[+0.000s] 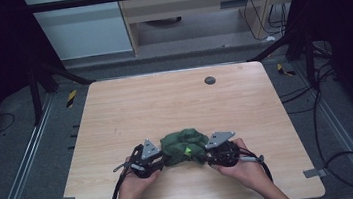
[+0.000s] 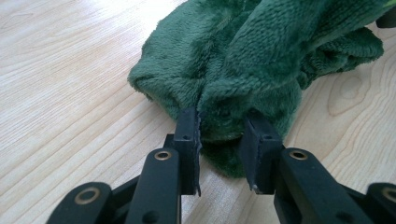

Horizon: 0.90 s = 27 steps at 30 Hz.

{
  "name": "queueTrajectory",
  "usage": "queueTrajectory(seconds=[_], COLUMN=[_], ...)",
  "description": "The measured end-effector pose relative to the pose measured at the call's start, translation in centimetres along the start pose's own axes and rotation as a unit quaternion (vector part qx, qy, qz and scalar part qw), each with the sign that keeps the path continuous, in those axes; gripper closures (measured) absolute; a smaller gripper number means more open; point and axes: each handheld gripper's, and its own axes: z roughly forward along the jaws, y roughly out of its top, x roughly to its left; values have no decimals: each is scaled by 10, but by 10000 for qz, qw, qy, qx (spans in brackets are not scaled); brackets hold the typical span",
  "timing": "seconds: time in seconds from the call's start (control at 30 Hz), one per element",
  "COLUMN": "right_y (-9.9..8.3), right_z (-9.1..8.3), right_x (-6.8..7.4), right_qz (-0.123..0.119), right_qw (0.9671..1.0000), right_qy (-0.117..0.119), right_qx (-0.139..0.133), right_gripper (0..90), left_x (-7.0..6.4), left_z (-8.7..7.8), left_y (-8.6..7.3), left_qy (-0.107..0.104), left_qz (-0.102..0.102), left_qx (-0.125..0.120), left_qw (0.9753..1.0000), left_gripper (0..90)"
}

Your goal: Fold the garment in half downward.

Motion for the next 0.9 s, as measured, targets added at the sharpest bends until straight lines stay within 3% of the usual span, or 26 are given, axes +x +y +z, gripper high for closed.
queueTrajectory(seconds=[0.9], right_y=[-6], right_z=[-1], right_x=[-4], right_qz=[157], right_qw=[9998], right_qy=[-103], right_qx=[-4], right_gripper=[558], left_x=[4], left_z=[1], left_y=[-6], left_qy=[172], left_qz=[-52], left_qx=[-4], left_qw=[9998], left_gripper=[634])
